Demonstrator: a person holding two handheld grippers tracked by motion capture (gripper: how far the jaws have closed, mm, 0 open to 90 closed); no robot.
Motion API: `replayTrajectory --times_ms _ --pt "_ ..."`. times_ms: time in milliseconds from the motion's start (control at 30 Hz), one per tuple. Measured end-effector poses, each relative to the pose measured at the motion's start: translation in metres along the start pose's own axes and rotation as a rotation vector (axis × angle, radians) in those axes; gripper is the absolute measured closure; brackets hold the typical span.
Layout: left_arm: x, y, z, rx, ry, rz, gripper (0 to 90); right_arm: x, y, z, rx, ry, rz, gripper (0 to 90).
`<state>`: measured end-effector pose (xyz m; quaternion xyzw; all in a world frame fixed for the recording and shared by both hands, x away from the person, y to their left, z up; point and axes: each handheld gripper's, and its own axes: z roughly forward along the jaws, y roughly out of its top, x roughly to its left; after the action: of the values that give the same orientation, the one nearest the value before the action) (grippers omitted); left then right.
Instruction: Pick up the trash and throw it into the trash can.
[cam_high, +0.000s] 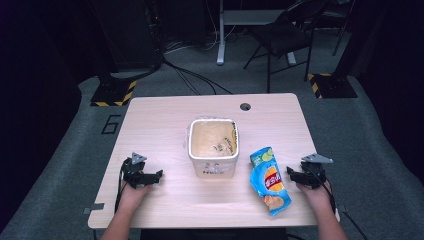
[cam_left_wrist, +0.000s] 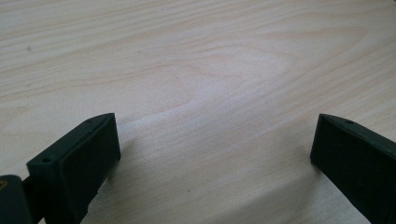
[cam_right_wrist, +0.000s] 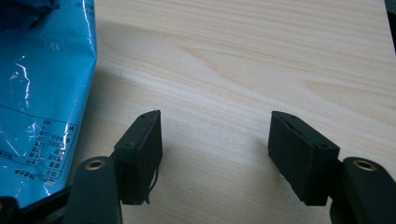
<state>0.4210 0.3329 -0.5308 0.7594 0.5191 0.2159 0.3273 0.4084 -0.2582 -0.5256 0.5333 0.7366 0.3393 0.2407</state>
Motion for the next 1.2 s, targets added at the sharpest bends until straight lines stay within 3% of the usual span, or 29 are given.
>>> replayTrajectory --times_ms 333,567,733,1200 --pt "0.0 0.0 0.0 0.0 0.0 0.0 1.3 -0.001 0.0 -0.001 0.007 -0.002 0.006 35.7" --pt "0.0 0.0 0.0 0.0 0.0 0.0 1.3 -0.001 0.002 -0.003 0.021 -0.008 0.017 43.2" --pt "0.0 0.0 0.0 -0.001 -0.001 0.0 1.5 -0.001 0.005 -0.005 0.04 0.014 0.034 48.0" --pt "-0.001 0.0 0.0 -0.001 -0.005 0.005 1.7 0.006 0.021 -0.027 0.009 0.049 0.051 53.3"
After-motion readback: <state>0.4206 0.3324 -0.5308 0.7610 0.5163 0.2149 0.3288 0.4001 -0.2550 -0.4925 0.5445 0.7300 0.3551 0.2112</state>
